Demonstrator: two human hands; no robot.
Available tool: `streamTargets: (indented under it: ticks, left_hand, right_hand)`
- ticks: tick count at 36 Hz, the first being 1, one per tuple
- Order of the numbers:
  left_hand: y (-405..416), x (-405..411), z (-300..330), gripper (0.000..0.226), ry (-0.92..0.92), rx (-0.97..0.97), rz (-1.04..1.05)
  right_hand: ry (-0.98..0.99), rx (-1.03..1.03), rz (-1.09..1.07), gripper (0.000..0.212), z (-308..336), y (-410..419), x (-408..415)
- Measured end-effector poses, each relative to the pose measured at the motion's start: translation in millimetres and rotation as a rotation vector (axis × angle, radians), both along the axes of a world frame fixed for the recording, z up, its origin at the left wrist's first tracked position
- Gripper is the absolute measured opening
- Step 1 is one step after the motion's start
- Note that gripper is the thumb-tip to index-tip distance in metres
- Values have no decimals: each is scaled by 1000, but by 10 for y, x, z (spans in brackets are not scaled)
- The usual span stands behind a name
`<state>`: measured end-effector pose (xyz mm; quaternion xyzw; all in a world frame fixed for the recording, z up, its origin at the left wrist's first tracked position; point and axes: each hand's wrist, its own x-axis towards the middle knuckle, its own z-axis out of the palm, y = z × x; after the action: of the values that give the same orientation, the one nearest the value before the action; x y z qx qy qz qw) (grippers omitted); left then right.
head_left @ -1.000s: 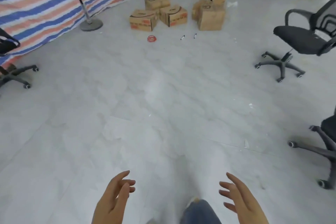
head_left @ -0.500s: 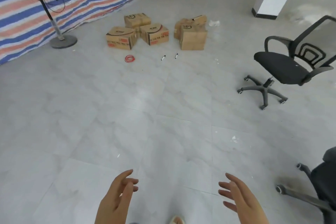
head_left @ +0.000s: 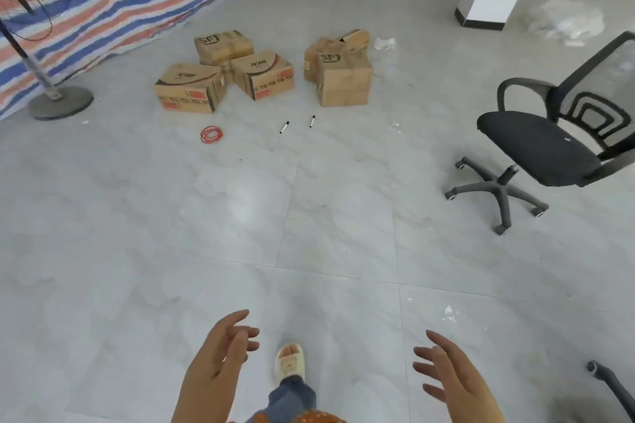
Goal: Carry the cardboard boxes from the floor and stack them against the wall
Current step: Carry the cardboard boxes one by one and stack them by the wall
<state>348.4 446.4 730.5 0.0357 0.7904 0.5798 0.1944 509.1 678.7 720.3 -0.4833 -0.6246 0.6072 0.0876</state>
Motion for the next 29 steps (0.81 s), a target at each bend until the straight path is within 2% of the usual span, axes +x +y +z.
streamTargets:
  ticks: [4, 7, 9, 11, 12, 14, 15, 19, 21, 22, 24, 25, 29]
  left_hand:
    - [382, -819, 202, 47, 63, 30, -23]
    - [614, -1249, 211, 46, 46, 17, -59]
    - [771, -1458, 197, 35, 32, 20, -59]
    - [895, -1605, 199, 29, 21, 21, -54]
    - [964, -1706, 176, 32, 16, 12, -55]
    - [1110, -1914, 120, 51, 5, -19, -54]
    - [1209, -2041, 95, 56, -4, -34, -58]
    - [1696, -2539, 16, 50, -14, -51, -22]
    - [2017, -2786, -16, 34, -4, -36, 0]
    - [2195, -2909, -28, 30, -4, -31, 11]
    - [2586, -3142, -27, 30, 6, -15, 22]
    - [2794, -3255, -11, 32, 13, -5, 25]
    - [3656, -3698, 122, 35, 47, 39, 12]
  right_hand:
    - [37, 3, -1, 25, 184, 300, -775]
    - [45, 13, 35, 25, 238, 486, -1240]
    - [42, -8, 29, 25, 286, 610, -1506]
    - [62, -44, 10, 11, 350, 709, -1689]
    - [60, -55, 13, 28, 375, 793, -1795]
    - [37, -40, 23, 93, 308, 1004, -1961]
    - [28, -32, 17, 108, 255, 1134, -2067]
    - [-2, -57, 24, 116, 138, 1663, -2536]
    - [16, -51, 34, 111, 89, 2001, -2786]
    - [27, -43, 38, 100, 94, 2185, -2931]
    - [66, -54, 23, 50, 91, 2610, -3206]
    - [79, -53, 12, 31, 76, 2858, -3320]
    - [97, 61, -10, 25, 141, 3769, -3724]
